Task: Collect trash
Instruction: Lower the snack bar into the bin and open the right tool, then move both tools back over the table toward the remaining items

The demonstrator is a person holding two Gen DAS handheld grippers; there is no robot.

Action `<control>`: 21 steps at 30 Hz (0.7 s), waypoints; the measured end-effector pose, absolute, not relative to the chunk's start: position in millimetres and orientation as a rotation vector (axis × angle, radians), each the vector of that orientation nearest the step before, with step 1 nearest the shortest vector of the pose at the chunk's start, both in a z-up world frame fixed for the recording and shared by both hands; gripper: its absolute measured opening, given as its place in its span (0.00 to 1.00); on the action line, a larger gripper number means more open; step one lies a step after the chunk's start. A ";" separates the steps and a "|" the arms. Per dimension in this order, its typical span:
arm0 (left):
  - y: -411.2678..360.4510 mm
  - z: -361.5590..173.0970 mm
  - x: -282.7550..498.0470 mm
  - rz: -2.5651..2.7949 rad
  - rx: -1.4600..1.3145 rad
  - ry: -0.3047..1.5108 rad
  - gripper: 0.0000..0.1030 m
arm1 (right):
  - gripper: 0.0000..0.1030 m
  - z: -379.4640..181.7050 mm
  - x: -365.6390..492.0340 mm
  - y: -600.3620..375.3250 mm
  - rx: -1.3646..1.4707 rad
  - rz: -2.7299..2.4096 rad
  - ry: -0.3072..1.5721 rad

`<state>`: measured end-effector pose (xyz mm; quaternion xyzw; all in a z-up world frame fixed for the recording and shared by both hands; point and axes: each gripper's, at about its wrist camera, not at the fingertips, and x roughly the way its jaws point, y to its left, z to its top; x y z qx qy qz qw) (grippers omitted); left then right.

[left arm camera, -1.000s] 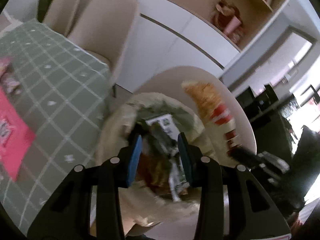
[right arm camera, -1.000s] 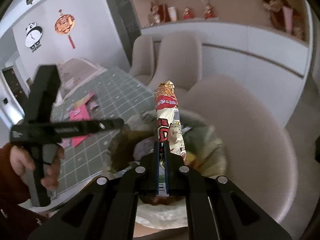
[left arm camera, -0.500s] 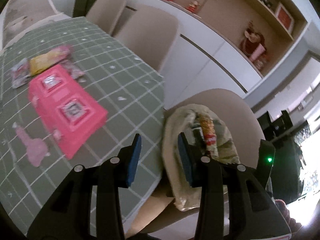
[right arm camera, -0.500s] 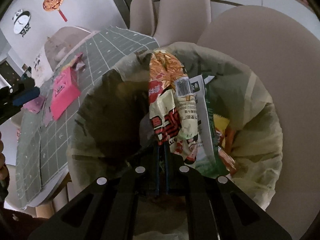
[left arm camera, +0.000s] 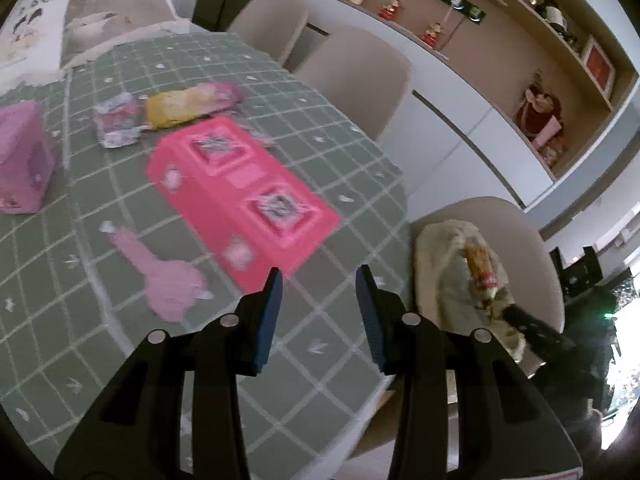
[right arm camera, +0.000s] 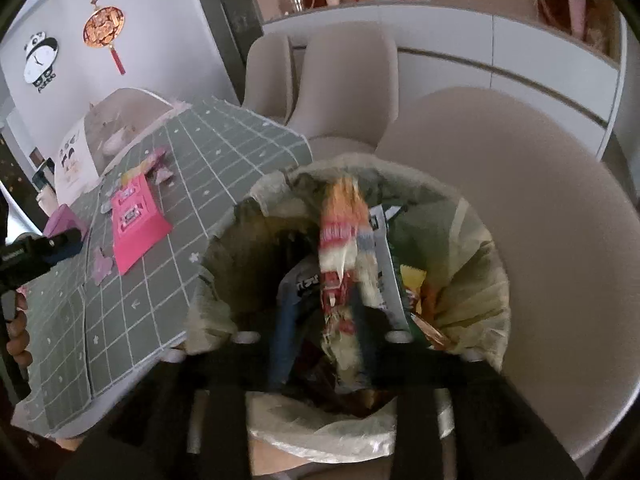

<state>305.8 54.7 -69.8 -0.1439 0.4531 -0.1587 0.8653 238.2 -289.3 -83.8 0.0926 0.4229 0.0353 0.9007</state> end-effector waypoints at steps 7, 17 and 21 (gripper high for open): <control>110.3 -85.9 308.4 -0.245 -0.322 0.957 0.35 | 0.41 -53.0 227.2 -263.3 0.162 0.048 0.799; 165.4 -113.3 321.8 -0.194 -0.385 1.019 0.35 | 0.41 -37.3 251.0 -180.4 0.091 0.174 0.775; 175.8 -103.4 340.5 -0.166 -0.354 0.965 0.35 | 0.41 -38.6 269.8 -153.4 0.071 0.203 0.788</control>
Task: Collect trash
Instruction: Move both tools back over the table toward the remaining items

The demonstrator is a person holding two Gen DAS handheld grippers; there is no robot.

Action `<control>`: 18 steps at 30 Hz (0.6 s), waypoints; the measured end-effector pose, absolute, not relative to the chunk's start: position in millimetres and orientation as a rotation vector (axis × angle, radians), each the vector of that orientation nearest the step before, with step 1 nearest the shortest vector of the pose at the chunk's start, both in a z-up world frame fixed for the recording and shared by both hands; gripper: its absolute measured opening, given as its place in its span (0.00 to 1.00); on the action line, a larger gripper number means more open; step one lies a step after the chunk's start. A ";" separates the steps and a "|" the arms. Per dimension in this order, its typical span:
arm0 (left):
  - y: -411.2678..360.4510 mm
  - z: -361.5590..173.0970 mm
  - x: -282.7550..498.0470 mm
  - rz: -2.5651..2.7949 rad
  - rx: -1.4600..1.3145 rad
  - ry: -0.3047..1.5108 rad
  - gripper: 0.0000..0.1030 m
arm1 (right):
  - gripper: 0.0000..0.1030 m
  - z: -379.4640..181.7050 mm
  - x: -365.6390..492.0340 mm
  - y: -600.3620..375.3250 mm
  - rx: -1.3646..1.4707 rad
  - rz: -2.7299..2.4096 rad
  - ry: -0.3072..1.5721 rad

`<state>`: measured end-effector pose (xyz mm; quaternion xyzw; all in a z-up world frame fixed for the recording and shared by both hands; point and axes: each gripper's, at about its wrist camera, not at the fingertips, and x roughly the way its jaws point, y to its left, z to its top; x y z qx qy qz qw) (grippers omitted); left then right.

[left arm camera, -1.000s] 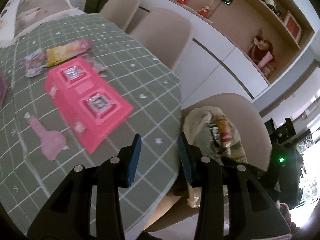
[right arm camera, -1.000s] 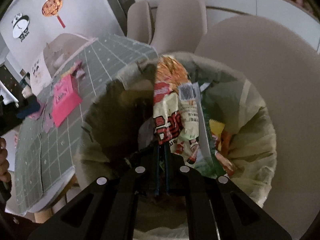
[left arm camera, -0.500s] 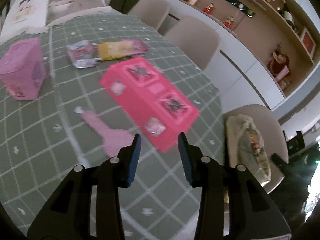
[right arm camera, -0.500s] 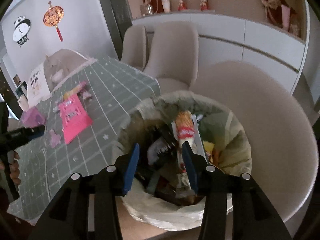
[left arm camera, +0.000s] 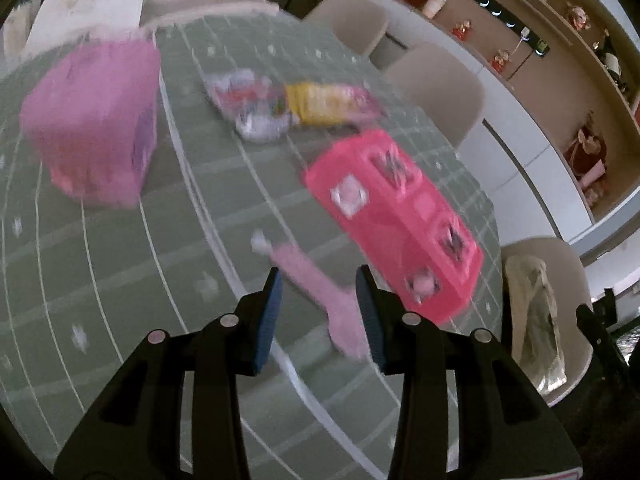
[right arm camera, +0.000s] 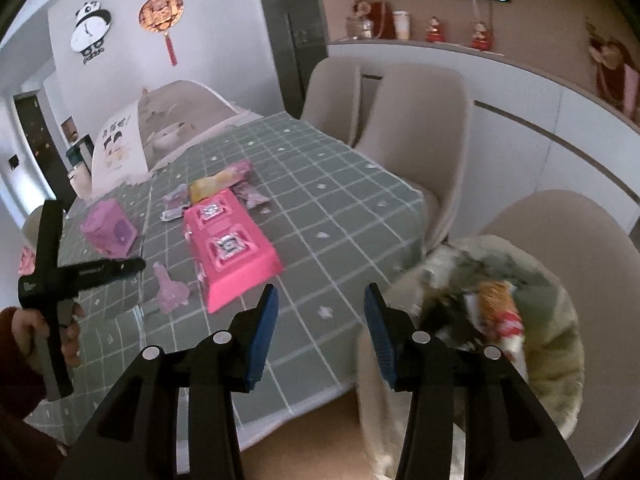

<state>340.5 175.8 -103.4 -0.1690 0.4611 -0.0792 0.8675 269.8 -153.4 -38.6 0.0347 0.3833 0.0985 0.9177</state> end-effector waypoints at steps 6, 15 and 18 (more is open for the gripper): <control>193.9 -86.7 392.2 -0.021 -0.351 0.826 0.38 | 0.41 -41.3 295.4 -123.6 0.036 0.226 0.787; 210.8 -112.2 483.8 0.050 -0.407 0.919 0.39 | 0.41 -64.1 320.9 -116.4 0.034 0.257 0.836; 210.9 -120.5 502.5 0.107 -0.350 0.935 0.39 | 0.41 -71.3 328.9 -121.0 0.065 0.250 0.854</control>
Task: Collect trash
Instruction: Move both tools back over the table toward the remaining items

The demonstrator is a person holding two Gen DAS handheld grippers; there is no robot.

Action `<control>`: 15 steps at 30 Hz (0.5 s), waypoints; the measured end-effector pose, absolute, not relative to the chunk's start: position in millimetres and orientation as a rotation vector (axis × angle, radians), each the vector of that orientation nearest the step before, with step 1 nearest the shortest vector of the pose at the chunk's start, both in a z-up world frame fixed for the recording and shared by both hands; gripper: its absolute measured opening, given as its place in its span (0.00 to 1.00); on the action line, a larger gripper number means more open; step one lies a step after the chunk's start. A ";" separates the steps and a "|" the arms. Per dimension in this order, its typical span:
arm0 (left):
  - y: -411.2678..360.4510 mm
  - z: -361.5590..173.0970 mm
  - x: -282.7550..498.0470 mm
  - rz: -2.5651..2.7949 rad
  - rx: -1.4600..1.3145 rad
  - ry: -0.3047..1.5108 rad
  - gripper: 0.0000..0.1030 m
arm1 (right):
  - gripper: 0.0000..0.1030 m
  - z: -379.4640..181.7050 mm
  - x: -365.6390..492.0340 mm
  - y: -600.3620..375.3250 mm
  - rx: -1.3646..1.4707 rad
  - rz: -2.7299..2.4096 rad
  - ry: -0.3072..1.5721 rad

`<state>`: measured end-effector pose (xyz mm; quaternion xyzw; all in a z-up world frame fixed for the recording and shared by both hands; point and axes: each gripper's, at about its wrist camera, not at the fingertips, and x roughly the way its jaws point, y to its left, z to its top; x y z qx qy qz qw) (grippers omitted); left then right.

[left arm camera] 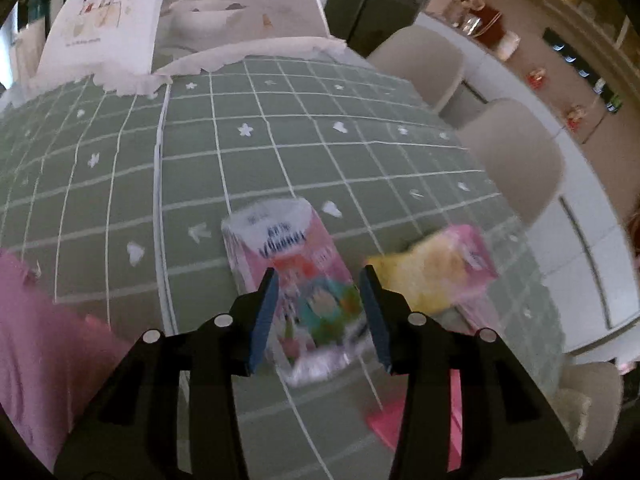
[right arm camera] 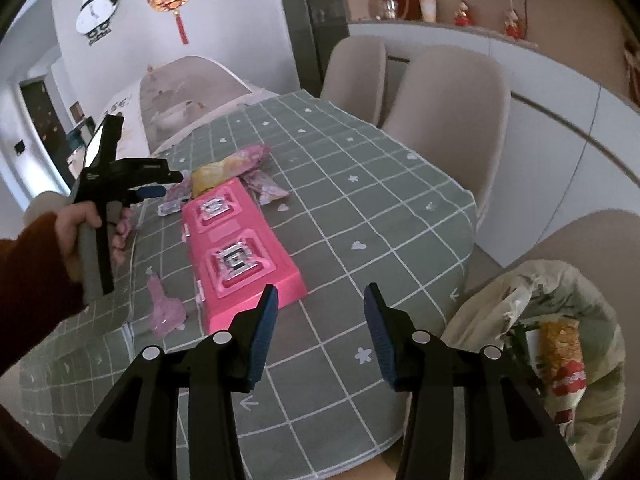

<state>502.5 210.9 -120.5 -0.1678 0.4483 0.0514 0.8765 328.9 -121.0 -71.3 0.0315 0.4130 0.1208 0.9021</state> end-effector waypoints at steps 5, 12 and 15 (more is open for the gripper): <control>208.0 -132.8 514.8 0.188 -0.262 0.947 0.39 | 0.41 -80.3 339.4 -124.1 0.078 0.243 0.867; 203.9 -136.5 518.5 0.224 -0.227 0.960 0.41 | 0.41 -82.0 352.2 -120.3 0.096 0.269 0.860; 197.0 -135.5 516.2 0.234 -0.221 0.991 0.42 | 0.41 -78.4 355.7 -114.6 0.085 0.280 0.848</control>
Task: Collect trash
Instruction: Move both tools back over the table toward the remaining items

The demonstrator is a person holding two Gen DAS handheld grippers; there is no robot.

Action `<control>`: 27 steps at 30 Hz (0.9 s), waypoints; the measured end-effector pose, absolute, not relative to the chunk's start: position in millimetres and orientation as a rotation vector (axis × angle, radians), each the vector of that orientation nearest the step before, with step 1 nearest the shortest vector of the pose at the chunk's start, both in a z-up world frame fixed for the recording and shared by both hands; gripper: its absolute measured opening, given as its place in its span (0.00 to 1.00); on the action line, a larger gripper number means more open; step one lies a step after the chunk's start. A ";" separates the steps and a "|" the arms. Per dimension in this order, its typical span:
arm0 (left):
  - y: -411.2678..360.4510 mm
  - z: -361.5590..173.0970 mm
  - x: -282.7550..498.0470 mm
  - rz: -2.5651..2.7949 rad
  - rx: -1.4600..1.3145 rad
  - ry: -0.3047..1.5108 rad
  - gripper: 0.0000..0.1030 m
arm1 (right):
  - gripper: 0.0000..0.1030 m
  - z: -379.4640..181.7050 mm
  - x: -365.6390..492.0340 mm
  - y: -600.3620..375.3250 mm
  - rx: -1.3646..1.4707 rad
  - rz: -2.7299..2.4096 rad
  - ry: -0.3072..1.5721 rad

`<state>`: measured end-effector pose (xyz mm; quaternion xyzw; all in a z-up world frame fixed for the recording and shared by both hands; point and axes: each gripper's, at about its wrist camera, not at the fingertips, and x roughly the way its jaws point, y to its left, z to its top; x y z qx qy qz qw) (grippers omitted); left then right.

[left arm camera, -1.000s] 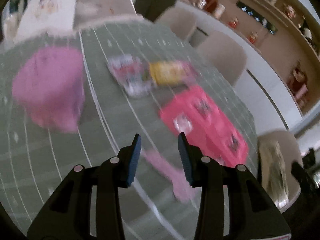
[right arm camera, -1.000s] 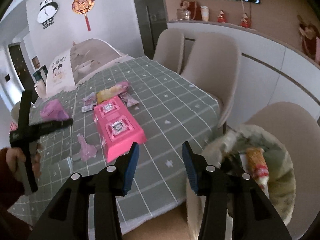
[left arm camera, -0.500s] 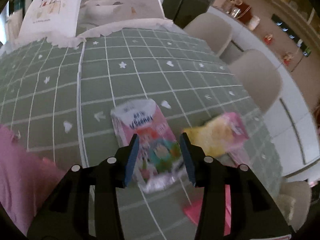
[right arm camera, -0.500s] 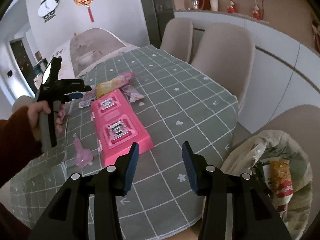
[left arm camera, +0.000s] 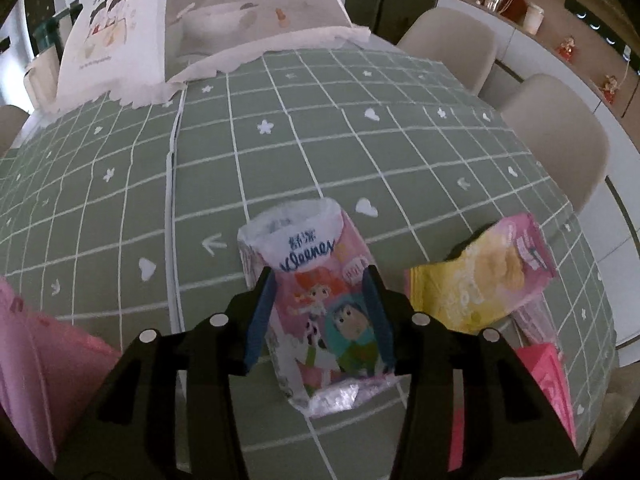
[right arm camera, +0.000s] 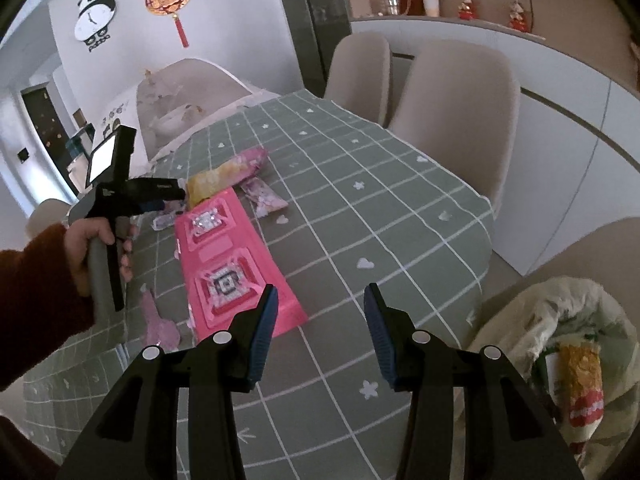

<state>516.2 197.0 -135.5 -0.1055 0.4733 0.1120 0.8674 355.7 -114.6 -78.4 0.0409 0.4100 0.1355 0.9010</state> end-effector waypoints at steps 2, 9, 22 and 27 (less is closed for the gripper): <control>190.7 -136.2 513.5 0.216 -0.197 0.999 0.42 | 0.41 -76.8 356.9 -111.4 0.074 0.283 0.846; 189.3 -131.7 481.0 0.076 -0.263 0.987 0.00 | 0.41 -64.2 349.8 -104.6 0.031 0.318 0.818; 220.6 -94.7 364.2 -0.045 -0.388 0.974 0.01 | 0.41 -54.4 363.5 -37.3 -0.013 0.535 0.806; 254.8 -87.3 327.1 -0.001 -0.437 0.938 0.24 | 0.41 -60.0 401.2 47.4 -0.070 0.655 0.817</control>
